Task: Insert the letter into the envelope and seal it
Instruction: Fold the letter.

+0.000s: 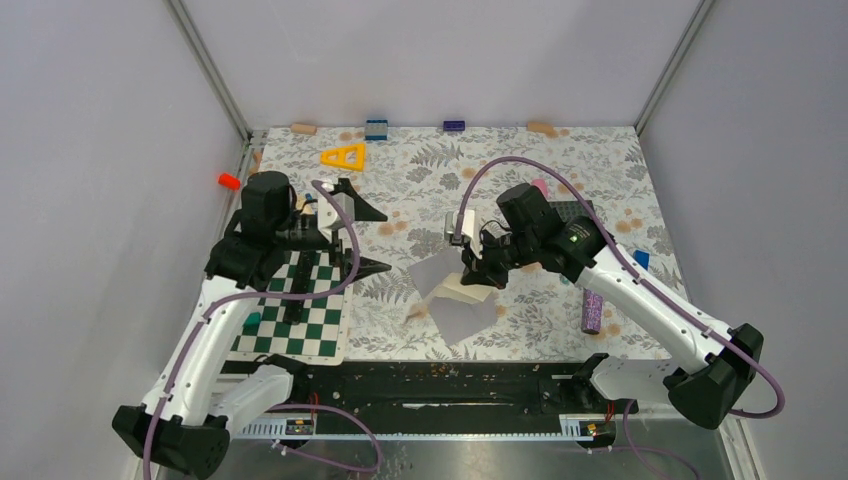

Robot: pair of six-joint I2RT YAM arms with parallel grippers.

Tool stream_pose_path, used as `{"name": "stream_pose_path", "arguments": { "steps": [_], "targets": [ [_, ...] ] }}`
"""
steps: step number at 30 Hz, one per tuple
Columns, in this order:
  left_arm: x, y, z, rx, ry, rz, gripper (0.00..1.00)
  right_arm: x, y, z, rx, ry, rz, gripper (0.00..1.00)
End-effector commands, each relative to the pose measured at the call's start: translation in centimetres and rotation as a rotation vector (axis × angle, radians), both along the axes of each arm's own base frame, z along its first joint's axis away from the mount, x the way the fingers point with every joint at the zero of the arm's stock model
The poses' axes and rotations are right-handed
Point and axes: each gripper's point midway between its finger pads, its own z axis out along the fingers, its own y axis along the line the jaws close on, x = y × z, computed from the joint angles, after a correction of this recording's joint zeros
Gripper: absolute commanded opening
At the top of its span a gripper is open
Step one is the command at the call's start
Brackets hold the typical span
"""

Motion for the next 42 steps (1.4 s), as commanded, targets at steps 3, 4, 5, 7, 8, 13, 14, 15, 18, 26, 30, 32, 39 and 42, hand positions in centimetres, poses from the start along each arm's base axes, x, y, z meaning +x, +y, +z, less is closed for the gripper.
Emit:
{"name": "stream_pose_path", "arguments": {
  "steps": [3, 4, 5, 7, 8, 13, 14, 15, 18, 26, 30, 32, 39, 42],
  "targets": [
    [-2.2, -2.2, 3.5, -0.061, -0.006, -0.168, 0.99, 0.7, 0.0, 0.7, 0.012, -0.027, -0.064, 0.0],
    [-2.0, -2.8, 3.4, -0.049, 0.009, -0.169, 0.99, 0.7, 0.0, 0.7, 0.012, -0.026, -0.067, 0.0],
    [-2.1, -3.5, 3.2, -0.038, 0.022, -0.181, 0.99, 0.8, 0.0, 0.7, 0.011, -0.024, -0.07, 0.0],
    [-1.8, -4.6, 2.8, -0.018, 0.054, -0.179, 0.99, 1.2, 0.1, 0.4, 0.004, -0.02, -0.091, 0.0],
    [-1.7, -5.2, 2.8, -0.013, 0.073, -0.172, 0.99, 1.7, 0.1, 0.2, -0.002, -0.021, -0.114, 0.0],
    [-0.7, -7.3, 0.8, -0.009, 0.145, -0.105, 0.99, 5.5, -0.1, -0.7, -0.038, -0.026, -0.3, 0.0],
    [-0.2, -7.5, 0.6, -0.02, 0.155, -0.079, 0.99, 6.3, -0.2, -0.7, -0.046, -0.024, -0.346, 0.0],
    [0.4, -7.5, 0.2, -0.027, 0.159, -0.046, 0.99, 7.1, -0.5, -0.6, -0.055, -0.02, -0.393, 0.0],
    [2.4, -7.2, -0.6, -0.031, 0.139, 0.073, 0.99, 9.4, -1.9, -0.6, -0.104, -0.019, -0.54, 0.0],
    [6.5, -7.3, -1.7, -0.024, 0.165, 0.258, 0.99, 9.3, -3.1, -1.9, -0.293, 0.087, -0.571, 0.0],
    [5.6, -7.7, -2.0, -0.024, 0.177, 0.204, 0.99, 7.9, -2.3, -1.5, -0.263, 0.143, -0.511, 0.0],
    [5.2, -8.0, -2.2, -0.02, 0.173, 0.187, 0.99, 7.6, -2.2, -1.3, -0.256, 0.148, -0.493, 0.0],
    [3.6, -8.6, -2.9, -0.003, 0.179, 0.093, 0.98, 3.7, -1.0, -0.1, -0.2, 0.26, -0.297, 0.0],
    [2.4, -8.9, -2.8, -0.004, 0.183, 0.029, 0.97, 3.1, -1.1, 0.3, -0.182, 0.266, -0.281, 0.0]
  ]
}}
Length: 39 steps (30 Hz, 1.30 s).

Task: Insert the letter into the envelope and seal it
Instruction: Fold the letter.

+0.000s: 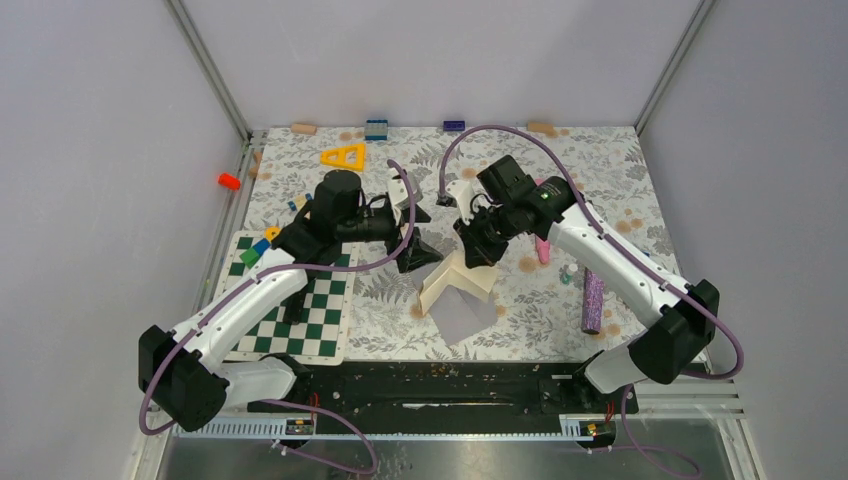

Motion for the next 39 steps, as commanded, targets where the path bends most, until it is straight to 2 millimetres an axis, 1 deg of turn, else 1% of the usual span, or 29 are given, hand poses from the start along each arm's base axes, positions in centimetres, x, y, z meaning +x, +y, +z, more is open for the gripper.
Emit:
{"name": "stream_pose_path", "arguments": {
  "steps": [1, 5, 9, 12, 15, 19, 21, 23, 28, 31, 36, 39],
  "targets": [
    [-1.8, -0.8, 0.8, -0.038, -0.03, -0.117, 0.97, -2.1, 0.5, 2.4, 0.088, 0.025, 0.084, 0.0],
    [-2.4, -1.1, 0.4, -0.014, -0.03, -0.149, 0.93, -2.7, 0.3, 2.8, 0.101, 0.024, 0.103, 0.0],
    [-3.1, -1.4, 0.3, -0.007, -0.027, -0.183, 0.94, -2.5, 0.0, 2.8, 0.091, 0.005, 0.094, 0.0],
    [-3.1, -1.5, 0.0, 0.013, -0.036, -0.177, 0.93, -2.7, 0.0, 2.9, 0.094, 0.007, 0.099, 0.0],
    [-2.7, -1.3, -0.3, 0.042, -0.055, -0.155, 0.87, -2.8, -0.1, 3.1, 0.097, -0.003, 0.109, 0.0],
    [-2.2, -1.0, -0.2, 0.064, -0.082, -0.134, 0.69, -4.0, -0.4, 3.2, 0.105, 0.013, 0.171, 0.0],
    [-2.1, -0.9, 0.0, 0.068, -0.093, -0.13, 0.62, -4.7, -0.6, 3.1, 0.105, 0.031, 0.202, 0.0],
    [-2.0, -0.9, 0.2, 0.071, -0.1, -0.127, 0.59, -4.9, -0.8, 3.0, 0.098, 0.035, 0.213, 0.0],
    [-1.8, -0.8, 0.3, 0.073, -0.105, -0.12, 0.59, -5.2, -0.9, 2.5, 0.088, 0.058, 0.234, 0.0],
    [-2.4, -1.1, 0.0, 0.065, -0.087, -0.155, 0.59, -5.6, -0.6, 2.6, 0.106, 0.084, 0.251, 0.0],
    [-4.8, -1.5, -0.2, 0.029, -0.036, -0.287, 0.55, -7.5, 0.1, 4.0, 0.195, 0.131, 0.333, 0.0],
    [-6.2, -1.7, 0.1, 0.0, -0.006, -0.368, 0.53, -7.5, 0.1, 4.1, 0.198, 0.124, 0.338, 0.0]
  ]
}}
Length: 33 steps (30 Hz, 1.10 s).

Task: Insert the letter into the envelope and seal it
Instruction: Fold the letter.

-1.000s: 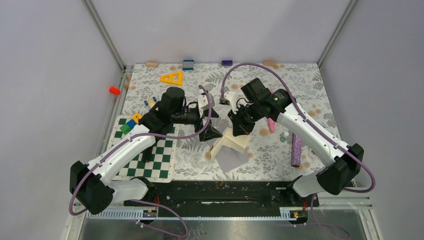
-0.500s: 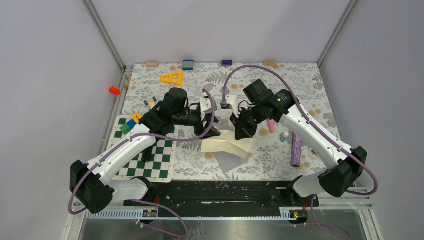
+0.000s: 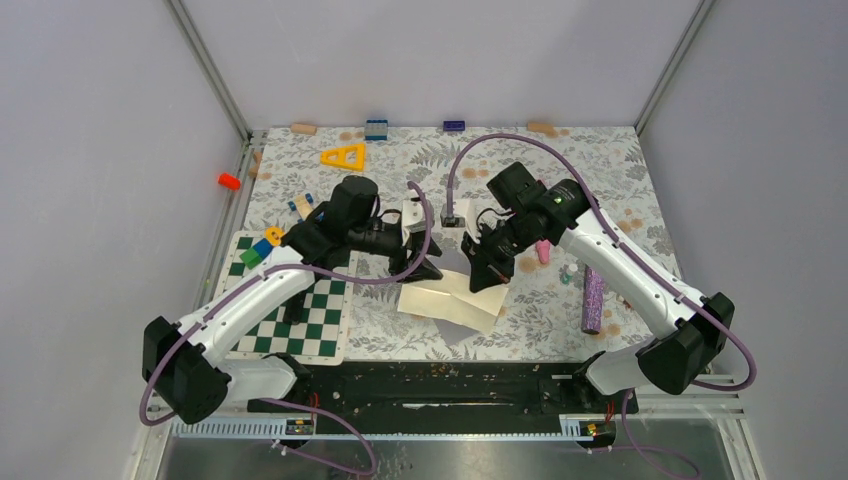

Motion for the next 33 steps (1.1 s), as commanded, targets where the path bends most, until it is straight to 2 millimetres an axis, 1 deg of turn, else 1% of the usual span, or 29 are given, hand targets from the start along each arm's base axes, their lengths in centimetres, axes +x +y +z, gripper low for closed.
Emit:
{"name": "stream_pose_path", "arguments": {
  "steps": [1, 5, 9, 13, 16, 17, 22, 24, 26, 30, 33],
  "targets": [
    [-2.5, -0.8, 2.3, -0.084, 0.016, -0.171, 0.52, -0.9, 0.4, 1.7, 0.064, 0.004, 0.051, 0.0],
    [-3.4, -1.1, 2.6, -0.104, 0.069, -0.227, 0.47, -0.3, 0.5, 0.9, 0.041, 0.005, 0.032, 0.0],
    [-3.3, -1.5, 2.4, -0.096, 0.084, -0.224, 0.39, 0.1, 0.6, 0.4, 0.019, 0.0, 0.021, 0.0],
    [-3.0, -1.8, 2.0, -0.081, 0.079, -0.208, 0.28, 0.4, 0.7, 0.4, 0.014, -0.026, 0.006, 0.0],
    [-2.7, -1.9, 1.5, -0.061, 0.069, -0.191, 0.17, 0.5, 0.7, 0.3, 0.007, -0.033, 0.002, 0.0],
    [-2.7, -2.0, 1.4, -0.057, 0.067, -0.187, 0.15, 0.5, 0.7, 0.1, 0.001, -0.036, 0.001, 0.0],
    [-2.5, -2.3, 1.3, -0.05, 0.07, -0.183, 0.13, 0.4, 0.8, -0.1, -0.008, -0.038, 0.007, 0.0],
    [-2.4, -2.3, 1.3, -0.045, 0.069, -0.175, 0.06, 0.3, 0.7, -0.1, -0.009, -0.04, 0.009, 0.0],
    [-2.1, -2.3, 1.2, -0.037, 0.066, -0.162, 0.03, 0.2, 0.5, 0.0, -0.008, -0.048, 0.014, 0.0],
    [-1.8, -2.0, 1.0, -0.02, 0.05, -0.137, 0.01, 0.1, -0.2, 0.1, -0.012, -0.091, 0.017, 0.0],
    [-1.7, -1.8, 0.9, -0.014, 0.038, -0.124, 0.0, -0.1, -0.7, 0.6, 0.001, -0.132, 0.027, 0.0]
  ]
}}
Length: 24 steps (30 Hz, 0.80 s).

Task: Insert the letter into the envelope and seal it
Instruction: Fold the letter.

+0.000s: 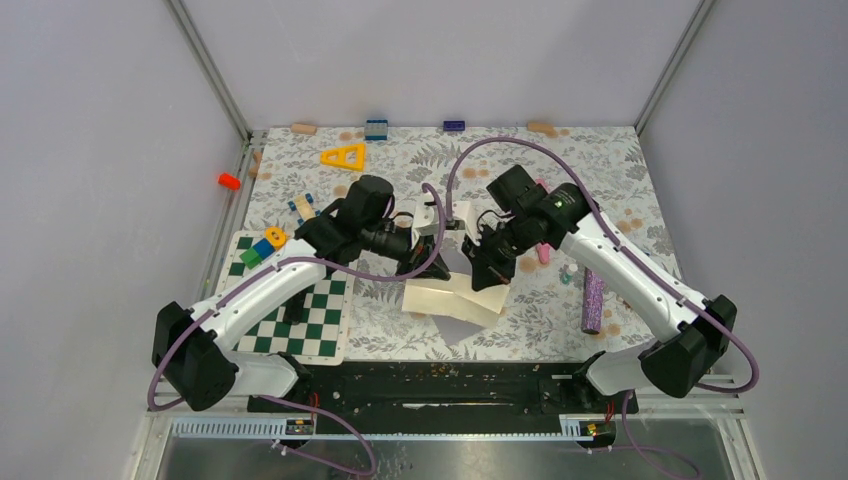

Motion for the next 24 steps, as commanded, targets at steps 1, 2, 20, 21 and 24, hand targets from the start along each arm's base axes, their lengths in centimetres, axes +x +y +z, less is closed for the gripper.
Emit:
{"name": "stream_pose_path", "arguments": {
  "steps": [1, 2, 20, 21, 24],
  "targets": [
    [1.0, -0.2, 1.6, -0.016, -0.078, 0.037, 0.0, -0.7, -0.5, 1.5, 0.041, -0.101, 0.052, 0.0],
    [1.0, -0.2, 1.7, -0.018, -0.081, 0.037, 0.0, -0.8, -0.7, 1.6, 0.044, -0.112, 0.056, 0.0],
    [1.1, 1.0, 1.9, 0.004, -0.155, 0.051, 0.07, -0.6, -1.8, 1.5, 0.031, -0.168, 0.053, 0.0],
    [1.0, 1.0, 2.0, 0.003, -0.163, 0.051, 0.04, -0.5, -1.8, 1.5, 0.03, -0.168, 0.051, 0.0],
    [1.0, 1.2, 2.1, 0.005, -0.176, 0.053, 0.0, -0.3, -2.0, 1.3, 0.019, -0.172, 0.048, 0.0]
  ]
}}
